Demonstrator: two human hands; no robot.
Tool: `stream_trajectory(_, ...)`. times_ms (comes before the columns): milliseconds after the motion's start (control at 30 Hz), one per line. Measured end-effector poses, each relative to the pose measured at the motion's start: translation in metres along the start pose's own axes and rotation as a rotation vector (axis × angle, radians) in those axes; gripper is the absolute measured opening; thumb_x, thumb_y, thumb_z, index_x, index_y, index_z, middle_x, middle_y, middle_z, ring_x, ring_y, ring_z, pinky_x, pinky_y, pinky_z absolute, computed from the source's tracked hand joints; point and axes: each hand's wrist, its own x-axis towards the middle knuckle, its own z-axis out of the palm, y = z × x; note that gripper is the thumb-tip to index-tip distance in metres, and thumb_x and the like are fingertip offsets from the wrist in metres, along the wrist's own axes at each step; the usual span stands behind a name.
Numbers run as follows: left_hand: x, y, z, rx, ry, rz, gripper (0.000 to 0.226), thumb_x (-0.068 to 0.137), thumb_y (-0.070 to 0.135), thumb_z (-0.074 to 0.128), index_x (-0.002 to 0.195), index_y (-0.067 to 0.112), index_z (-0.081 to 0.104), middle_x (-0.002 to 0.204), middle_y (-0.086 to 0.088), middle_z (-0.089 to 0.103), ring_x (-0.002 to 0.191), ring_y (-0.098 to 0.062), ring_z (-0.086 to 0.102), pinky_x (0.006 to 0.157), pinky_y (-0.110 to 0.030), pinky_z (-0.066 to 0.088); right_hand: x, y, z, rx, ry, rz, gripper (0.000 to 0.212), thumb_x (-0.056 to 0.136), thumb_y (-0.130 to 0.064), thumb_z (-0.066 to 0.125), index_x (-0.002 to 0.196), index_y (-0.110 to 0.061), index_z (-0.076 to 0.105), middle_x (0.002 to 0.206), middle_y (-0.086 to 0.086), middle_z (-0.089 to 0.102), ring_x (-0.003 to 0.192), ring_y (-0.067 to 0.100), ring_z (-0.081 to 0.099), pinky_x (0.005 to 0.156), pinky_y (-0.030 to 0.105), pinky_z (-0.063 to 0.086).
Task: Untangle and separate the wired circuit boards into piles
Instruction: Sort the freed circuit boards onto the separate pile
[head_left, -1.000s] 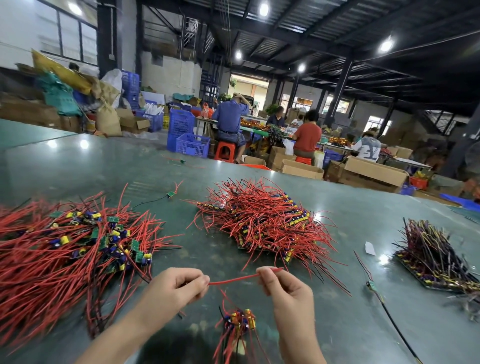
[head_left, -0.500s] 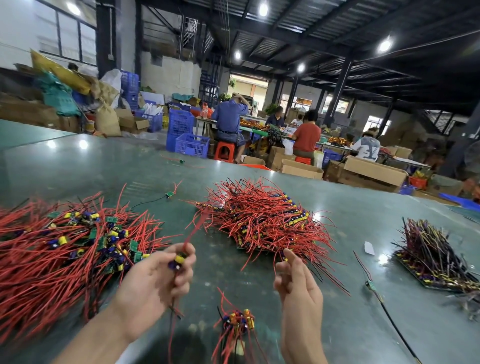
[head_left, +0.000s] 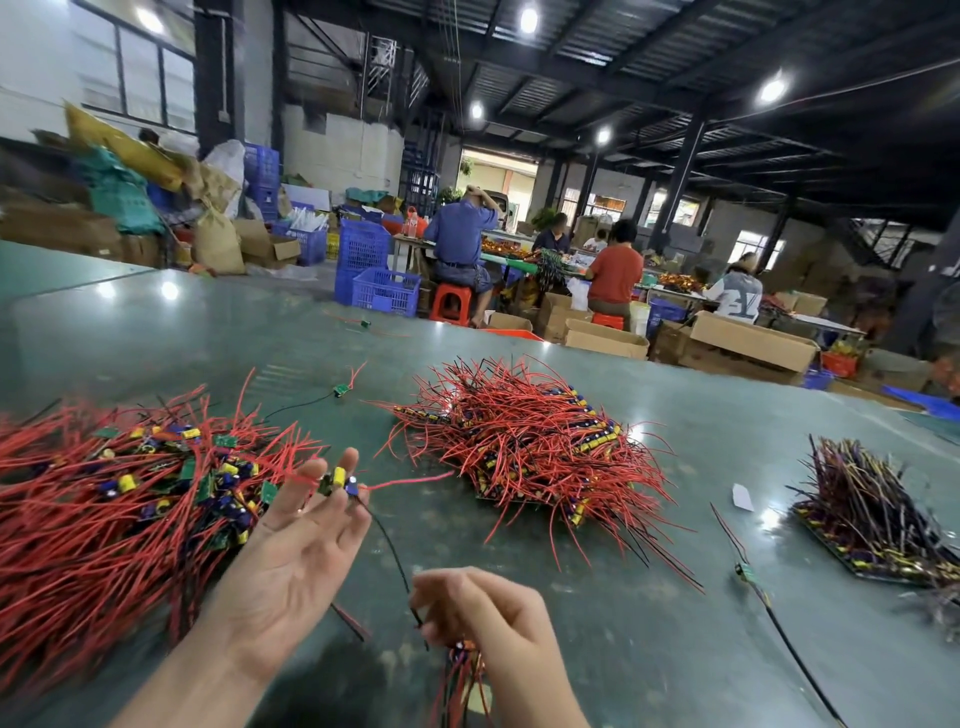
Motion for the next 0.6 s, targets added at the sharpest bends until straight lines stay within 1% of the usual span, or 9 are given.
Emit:
stream_trajectory(100,-0.003,-0.004,0.002,0.042,-0.005,0.036,0.022,0.043,0.002,0.067,0.059,0.018,0.071,0.091,-0.003,0.072,0.076,-0.012,0.070,0.072,-0.024,0.057,-0.001,0.000,0.001,-0.089,-0.033,0.016,0.030,0.082,-0.028,0.049,0.089,-0.013,0.074,0.077,0.002,0.071,0.060,0.010,0.058,0.061,0.020,0.046)
stream_trajectory(200,-0.005,-0.008,0.004,0.058,-0.043,0.071,0.019,0.045,0.001,0.065,0.057,0.016,0.070,0.083,-0.003,0.072,0.077,-0.013,0.071,0.069,-0.022,0.057,-0.004,0.001,0.003,-0.221,-0.044,0.018,0.029,0.083,-0.032,0.049,0.091,-0.024,0.075,0.070,-0.006,0.067,0.064,0.006,0.055,0.065,0.016,0.044)
stream_trajectory(267,-0.007,-0.013,0.006,0.070,-0.055,0.100,0.019,0.044,0.001,0.065,0.056,0.015,0.071,0.079,-0.001,0.072,0.076,-0.013,0.072,0.069,-0.022,0.057,-0.004,0.001,0.005,-0.277,-0.007,-0.006,0.027,0.083,-0.031,0.050,0.097,-0.032,0.073,0.088,-0.014,0.071,0.078,0.002,0.059,0.075,0.013,0.043)
stream_trajectory(300,-0.008,-0.015,0.007,0.077,-0.056,0.119,0.019,0.044,0.001,0.065,0.056,0.014,0.071,0.077,-0.001,0.072,0.075,-0.013,0.072,0.069,-0.023,0.057,-0.003,0.003,0.006,-0.341,0.031,-0.043,0.030,0.083,-0.029,0.051,0.107,-0.035,0.068,0.104,-0.018,0.069,0.095,-0.003,0.057,0.085,0.011,0.039)
stream_trajectory(367,-0.009,-0.018,0.008,0.091,-0.039,0.156,0.018,0.043,0.003,0.066,0.056,0.015,0.071,0.074,0.000,0.072,0.073,-0.011,0.071,0.070,-0.022,0.057,-0.002,0.007,0.005,-0.514,0.138,-0.121,0.047,0.082,-0.031,0.055,0.128,-0.039,0.045,0.134,-0.026,0.045,0.121,-0.013,0.033,0.102,0.012,0.027)
stream_trajectory(433,-0.008,-0.018,0.008,0.114,-0.017,0.192,0.017,0.042,0.005,0.069,0.055,0.015,0.071,0.072,0.002,0.072,0.071,-0.009,0.071,0.068,-0.018,0.056,-0.001,0.008,0.001,-0.580,0.300,-0.176,0.062,0.080,-0.034,0.054,0.136,-0.038,0.029,0.142,-0.030,0.026,0.127,-0.014,0.019,0.106,0.011,0.019)
stream_trajectory(500,-0.008,-0.019,0.007,0.178,-0.027,0.218,0.021,0.039,0.007,0.081,0.056,0.014,0.071,0.075,0.002,0.072,0.072,-0.009,0.071,0.067,-0.017,0.055,0.000,0.005,-0.004,-0.449,0.360,-0.176,0.051,0.086,-0.026,0.059,0.134,-0.032,0.041,0.140,-0.022,0.039,0.127,-0.006,0.032,0.105,0.013,0.026)
stream_trajectory(567,-0.013,-0.024,0.007,0.317,-0.062,0.245,0.035,0.032,0.020,0.093,0.058,0.013,0.071,0.082,-0.001,0.072,0.076,-0.011,0.070,0.069,-0.016,0.055,0.003,0.004,-0.004,-0.283,0.269,-0.107,0.029,0.091,-0.014,0.059,0.114,-0.032,0.061,0.122,-0.013,0.061,0.112,0.000,0.052,0.096,0.015,0.038)
stream_trajectory(600,-0.015,-0.028,0.006,0.404,-0.085,0.260,0.038,0.032,0.025,0.094,0.058,0.012,0.070,0.084,-0.002,0.071,0.077,-0.012,0.070,0.069,-0.016,0.054,0.003,0.004,-0.001,-0.250,0.222,-0.094,0.024,0.090,-0.015,0.059,0.105,-0.032,0.066,0.113,-0.011,0.066,0.100,-0.001,0.057,0.089,0.014,0.042)
